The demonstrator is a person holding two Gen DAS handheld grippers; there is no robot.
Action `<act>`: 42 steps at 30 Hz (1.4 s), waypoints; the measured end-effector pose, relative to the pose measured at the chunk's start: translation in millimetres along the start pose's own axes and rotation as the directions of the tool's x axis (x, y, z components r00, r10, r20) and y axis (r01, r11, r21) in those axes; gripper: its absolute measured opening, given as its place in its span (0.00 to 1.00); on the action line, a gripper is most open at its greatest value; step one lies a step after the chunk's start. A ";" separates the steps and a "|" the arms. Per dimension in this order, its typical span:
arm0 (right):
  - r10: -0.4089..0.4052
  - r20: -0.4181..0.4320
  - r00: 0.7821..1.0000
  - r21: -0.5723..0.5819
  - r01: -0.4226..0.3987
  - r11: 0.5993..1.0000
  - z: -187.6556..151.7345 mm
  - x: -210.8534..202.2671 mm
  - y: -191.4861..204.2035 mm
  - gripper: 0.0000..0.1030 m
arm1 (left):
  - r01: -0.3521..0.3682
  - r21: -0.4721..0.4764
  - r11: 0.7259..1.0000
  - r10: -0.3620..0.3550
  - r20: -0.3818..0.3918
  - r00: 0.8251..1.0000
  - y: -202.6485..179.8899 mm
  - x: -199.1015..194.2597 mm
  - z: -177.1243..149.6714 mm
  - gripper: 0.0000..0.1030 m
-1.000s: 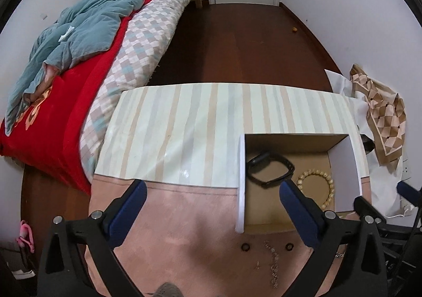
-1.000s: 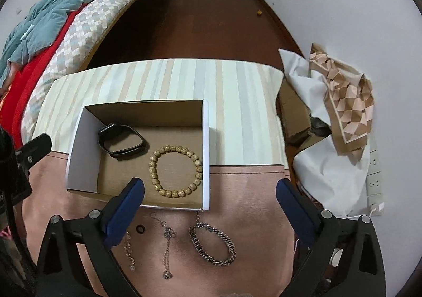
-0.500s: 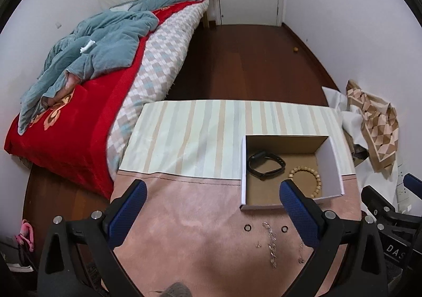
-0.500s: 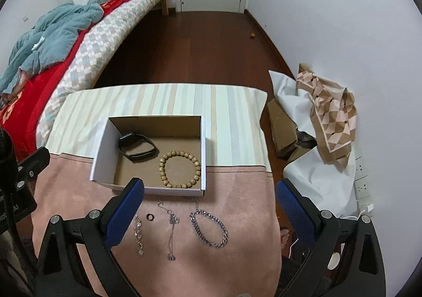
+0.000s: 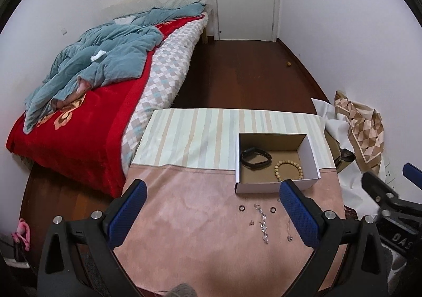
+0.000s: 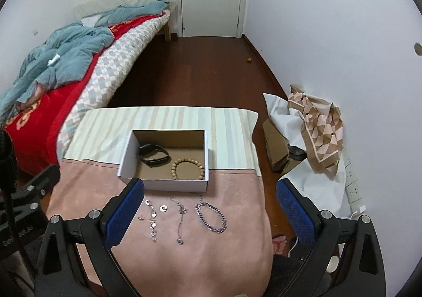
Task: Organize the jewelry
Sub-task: 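Withdraw both tools from the box, then grasp the thick silver chain bracelet with the right tool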
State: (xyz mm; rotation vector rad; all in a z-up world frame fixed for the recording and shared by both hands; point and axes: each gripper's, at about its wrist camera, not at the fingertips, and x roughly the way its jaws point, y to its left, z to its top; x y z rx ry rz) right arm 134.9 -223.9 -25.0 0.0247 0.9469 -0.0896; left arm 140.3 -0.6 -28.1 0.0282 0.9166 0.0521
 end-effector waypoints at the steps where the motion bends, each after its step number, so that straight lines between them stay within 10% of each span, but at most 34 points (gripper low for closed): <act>1: 0.009 -0.003 1.000 0.011 -0.009 1.000 -2.2 -1.0 -1.5 0.98 | -0.014 -0.009 1.000 0.014 -0.001 1.000 3.4 0.6 -3.4 1.00; 11: 0.069 -0.214 0.974 0.161 -0.034 0.986 -66.7 78.0 -46.8 0.98 | -0.129 -0.015 0.992 0.126 -0.119 0.985 15.5 60.2 -59.3 1.00; 17: 0.088 -0.277 0.957 0.265 -0.012 0.964 -106.3 146.8 -75.4 0.58 | -0.166 -0.017 0.986 0.159 -0.207 0.965 10.6 105.8 -91.4 1.00; 25: 0.069 -0.319 0.945 0.196 -0.005 0.981 -110.2 206.3 -63.7 0.58 | -0.178 -0.008 0.984 0.169 -0.269 0.948 4.0 141.0 -112.9 1.00; 28: -0.003 -0.304 0.953 0.086 0.030 0.996 -107.2 207.0 -46.7 0.50 | -0.171 -0.002 0.985 0.164 -0.279 0.946 0.9 145.9 -117.6 1.00; 31: -0.003 -0.280 0.960 0.028 0.011 1.000 -106.8 202.1 -35.7 0.08 | -0.149 0.005 0.989 0.144 -0.293 0.945 -5.4 149.7 -120.2 1.00; 42: 0.076 -0.289 0.954 0.179 -0.024 0.983 -133.6 172.0 -71.3 0.08 | 0.054 0.053 0.997 -0.037 -0.290 0.956 -67.7 134.4 -126.3 0.99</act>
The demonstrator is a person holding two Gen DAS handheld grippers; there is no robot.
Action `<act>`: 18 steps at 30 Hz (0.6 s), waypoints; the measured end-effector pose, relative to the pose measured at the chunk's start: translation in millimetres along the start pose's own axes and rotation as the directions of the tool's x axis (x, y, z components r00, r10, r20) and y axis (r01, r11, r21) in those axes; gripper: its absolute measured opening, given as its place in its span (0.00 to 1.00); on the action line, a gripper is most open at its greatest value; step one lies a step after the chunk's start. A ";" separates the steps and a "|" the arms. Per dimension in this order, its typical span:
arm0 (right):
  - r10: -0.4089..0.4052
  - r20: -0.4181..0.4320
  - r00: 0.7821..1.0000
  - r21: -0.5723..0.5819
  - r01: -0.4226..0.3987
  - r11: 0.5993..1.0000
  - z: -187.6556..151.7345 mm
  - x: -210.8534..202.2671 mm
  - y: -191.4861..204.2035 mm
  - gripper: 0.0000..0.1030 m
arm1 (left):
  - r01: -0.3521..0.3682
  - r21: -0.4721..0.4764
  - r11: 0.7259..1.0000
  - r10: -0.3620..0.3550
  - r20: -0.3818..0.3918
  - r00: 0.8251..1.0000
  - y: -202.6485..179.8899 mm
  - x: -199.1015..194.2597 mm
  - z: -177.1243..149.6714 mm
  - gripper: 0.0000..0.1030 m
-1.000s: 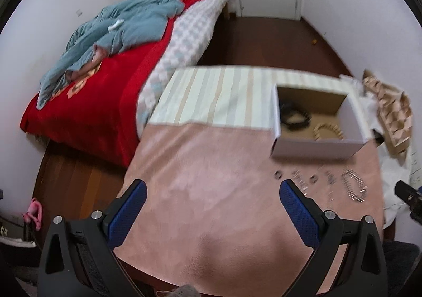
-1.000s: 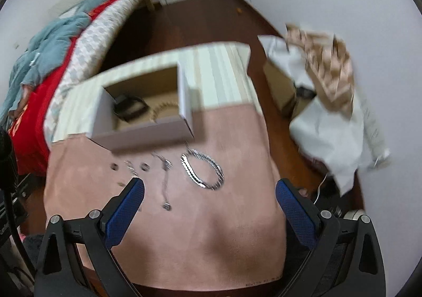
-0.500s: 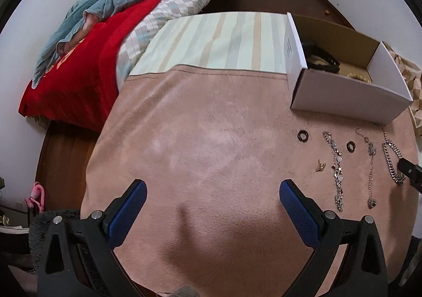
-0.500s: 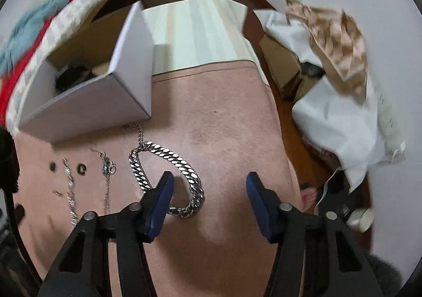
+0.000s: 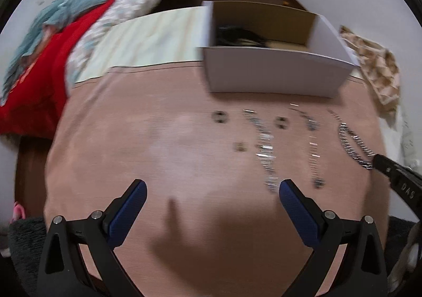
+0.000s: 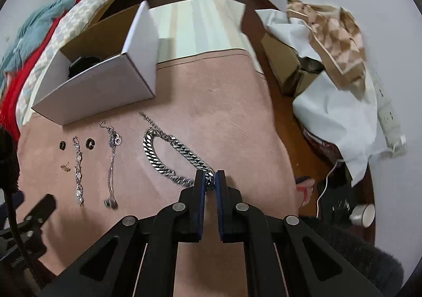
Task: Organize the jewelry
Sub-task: 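Grasp the thick silver chain bracelet with the right tool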
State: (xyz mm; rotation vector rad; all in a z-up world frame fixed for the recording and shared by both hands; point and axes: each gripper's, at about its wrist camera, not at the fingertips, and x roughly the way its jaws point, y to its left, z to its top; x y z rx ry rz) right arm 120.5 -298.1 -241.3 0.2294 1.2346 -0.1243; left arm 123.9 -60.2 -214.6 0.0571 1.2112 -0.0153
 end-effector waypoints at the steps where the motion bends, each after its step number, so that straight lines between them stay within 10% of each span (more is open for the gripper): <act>1: 0.005 -0.001 1.000 0.016 -0.005 1.000 -3.3 -2.2 -5.4 0.08 | 0.017 0.018 1.000 -0.017 -0.001 1.000 -9.2 0.7 0.0 0.99; 7: 0.002 -0.012 1.000 0.072 -0.001 0.997 -12.2 -2.5 -28.5 0.08 | 0.049 0.134 0.990 -0.049 -0.006 0.999 -62.1 8.9 -2.5 0.91; 18: 0.006 -0.014 1.000 0.112 -0.004 0.994 -12.4 -1.9 -43.0 0.08 | 0.054 0.266 0.962 -0.058 0.006 0.998 -102.0 19.6 -2.3 0.13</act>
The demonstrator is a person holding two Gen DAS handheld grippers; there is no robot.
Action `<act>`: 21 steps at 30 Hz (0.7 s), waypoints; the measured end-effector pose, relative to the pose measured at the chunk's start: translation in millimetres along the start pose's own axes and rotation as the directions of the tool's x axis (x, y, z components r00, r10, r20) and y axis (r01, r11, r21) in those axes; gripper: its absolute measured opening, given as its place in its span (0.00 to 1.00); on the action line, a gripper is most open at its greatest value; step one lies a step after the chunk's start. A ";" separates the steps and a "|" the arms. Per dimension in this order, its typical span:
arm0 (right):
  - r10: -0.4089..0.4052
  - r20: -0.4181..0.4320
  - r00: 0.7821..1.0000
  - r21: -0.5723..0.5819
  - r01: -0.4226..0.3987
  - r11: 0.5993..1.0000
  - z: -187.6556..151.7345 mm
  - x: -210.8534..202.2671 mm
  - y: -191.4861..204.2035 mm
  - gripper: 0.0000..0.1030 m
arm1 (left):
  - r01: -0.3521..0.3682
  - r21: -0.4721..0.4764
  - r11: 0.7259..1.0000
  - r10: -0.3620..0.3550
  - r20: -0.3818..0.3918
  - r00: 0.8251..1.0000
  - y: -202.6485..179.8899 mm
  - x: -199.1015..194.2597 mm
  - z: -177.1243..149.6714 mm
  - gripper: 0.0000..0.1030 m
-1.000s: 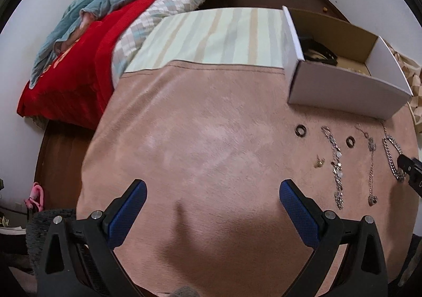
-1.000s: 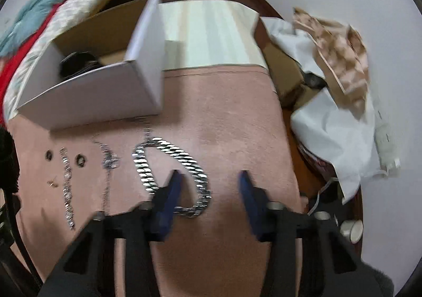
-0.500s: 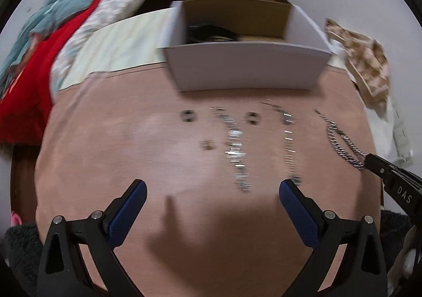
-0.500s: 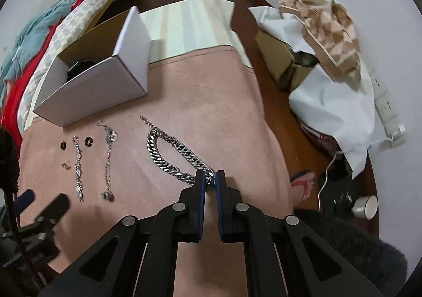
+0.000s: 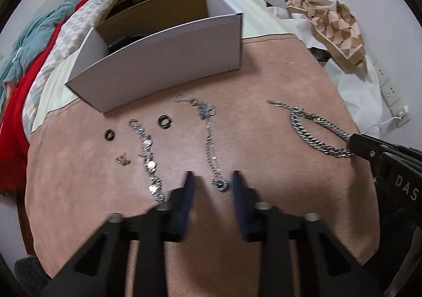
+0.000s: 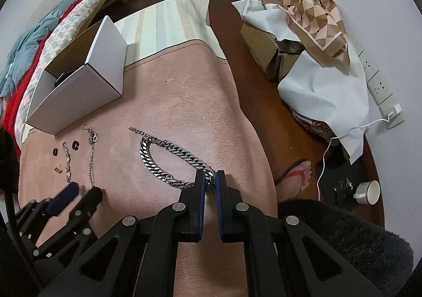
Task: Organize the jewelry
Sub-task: 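Grasp the thick silver chain bracelet with the right tool, then lift the silver chain into the box with the right tool while the left tool carries a small ring there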
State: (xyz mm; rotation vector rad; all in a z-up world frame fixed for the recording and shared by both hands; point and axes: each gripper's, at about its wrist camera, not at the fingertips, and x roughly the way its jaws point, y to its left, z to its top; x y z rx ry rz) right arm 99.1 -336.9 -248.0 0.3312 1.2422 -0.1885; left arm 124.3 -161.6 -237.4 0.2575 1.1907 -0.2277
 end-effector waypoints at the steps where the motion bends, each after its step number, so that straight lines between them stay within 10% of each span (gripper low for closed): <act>1: -0.001 0.000 1.000 0.000 0.001 1.000 0.1 0.0 -0.2 0.08 | 0.005 0.009 1.000 -0.005 0.001 1.000 -1.8 0.1 0.4 0.08; 21: 0.191 0.114 0.975 -0.074 -0.184 0.980 30.5 -78.9 46.3 0.08 | 0.166 -0.110 0.980 -0.157 0.087 0.984 64.5 -67.0 30.6 0.08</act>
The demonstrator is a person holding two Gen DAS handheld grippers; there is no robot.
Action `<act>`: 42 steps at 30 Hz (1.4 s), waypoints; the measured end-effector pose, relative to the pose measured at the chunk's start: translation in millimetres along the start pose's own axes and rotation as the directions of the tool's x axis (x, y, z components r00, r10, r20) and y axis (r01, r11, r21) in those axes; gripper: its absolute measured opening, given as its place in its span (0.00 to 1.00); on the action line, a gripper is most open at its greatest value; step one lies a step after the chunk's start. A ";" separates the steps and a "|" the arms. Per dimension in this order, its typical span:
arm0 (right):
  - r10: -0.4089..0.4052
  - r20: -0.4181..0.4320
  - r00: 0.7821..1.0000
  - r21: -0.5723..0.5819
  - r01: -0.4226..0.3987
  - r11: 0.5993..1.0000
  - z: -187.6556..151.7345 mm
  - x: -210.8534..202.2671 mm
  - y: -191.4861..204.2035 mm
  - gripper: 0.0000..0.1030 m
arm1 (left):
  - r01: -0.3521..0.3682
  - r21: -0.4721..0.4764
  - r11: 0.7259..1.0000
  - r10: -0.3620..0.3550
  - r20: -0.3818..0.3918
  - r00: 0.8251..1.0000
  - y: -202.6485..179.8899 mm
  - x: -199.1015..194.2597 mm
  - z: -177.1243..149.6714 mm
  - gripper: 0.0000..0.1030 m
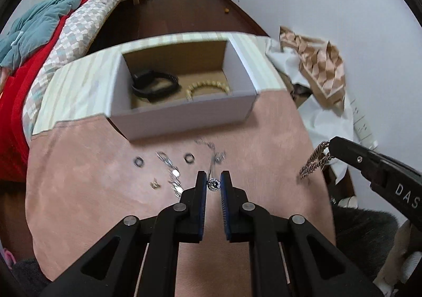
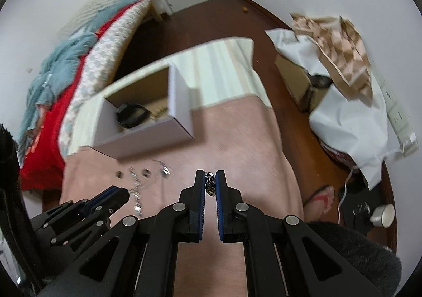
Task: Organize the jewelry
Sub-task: 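Lift the silver chain into the box with the right tool while the left tool carries a small ring there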
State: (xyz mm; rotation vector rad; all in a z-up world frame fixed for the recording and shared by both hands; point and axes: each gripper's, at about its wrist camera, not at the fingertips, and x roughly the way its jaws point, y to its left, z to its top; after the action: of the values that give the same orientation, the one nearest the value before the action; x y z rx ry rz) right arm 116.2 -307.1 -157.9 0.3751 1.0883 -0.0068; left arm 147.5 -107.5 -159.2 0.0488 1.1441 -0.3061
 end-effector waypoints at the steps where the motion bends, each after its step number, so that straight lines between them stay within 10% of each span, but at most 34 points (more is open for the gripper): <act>1: 0.013 0.010 1.000 -0.011 -0.013 1.000 5.0 -5.1 6.3 0.08 | 0.002 -0.001 1.000 -0.002 0.011 1.000 3.2 -6.8 5.7 0.08; 16: 0.106 0.090 0.990 -0.161 -0.091 0.983 109.0 -16.6 88.6 0.07 | 0.010 -0.049 0.999 -0.002 0.172 0.985 59.5 -71.6 113.5 0.08; 32: 0.023 -0.073 0.997 -0.193 -0.037 0.980 164.5 99.3 107.0 0.07 | 0.018 -0.095 0.995 -0.018 -0.004 1.000 89.3 11.3 131.9 0.08; 38: 0.055 -0.248 0.967 -0.168 -0.099 0.981 162.9 128.7 107.6 0.08 | -0.013 -0.163 0.987 0.007 -0.043 0.999 102.3 15.4 127.3 0.12; 40: 0.053 -0.279 0.959 -0.162 -0.101 0.982 158.1 131.4 103.8 0.13 | -0.046 -0.180 0.983 0.037 -0.048 0.998 106.9 14.7 125.8 0.17; 42: 0.046 -0.266 0.963 -0.158 -0.091 0.983 153.3 125.0 99.4 0.45 | -0.065 -0.193 0.979 0.059 -0.039 0.997 110.5 10.9 123.7 0.36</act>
State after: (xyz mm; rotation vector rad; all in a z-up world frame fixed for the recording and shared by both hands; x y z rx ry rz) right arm 325.9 -238.0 -174.2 0.2648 1.3261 0.2010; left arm 290.5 -28.0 -130.3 -0.0823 1.1986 -0.1376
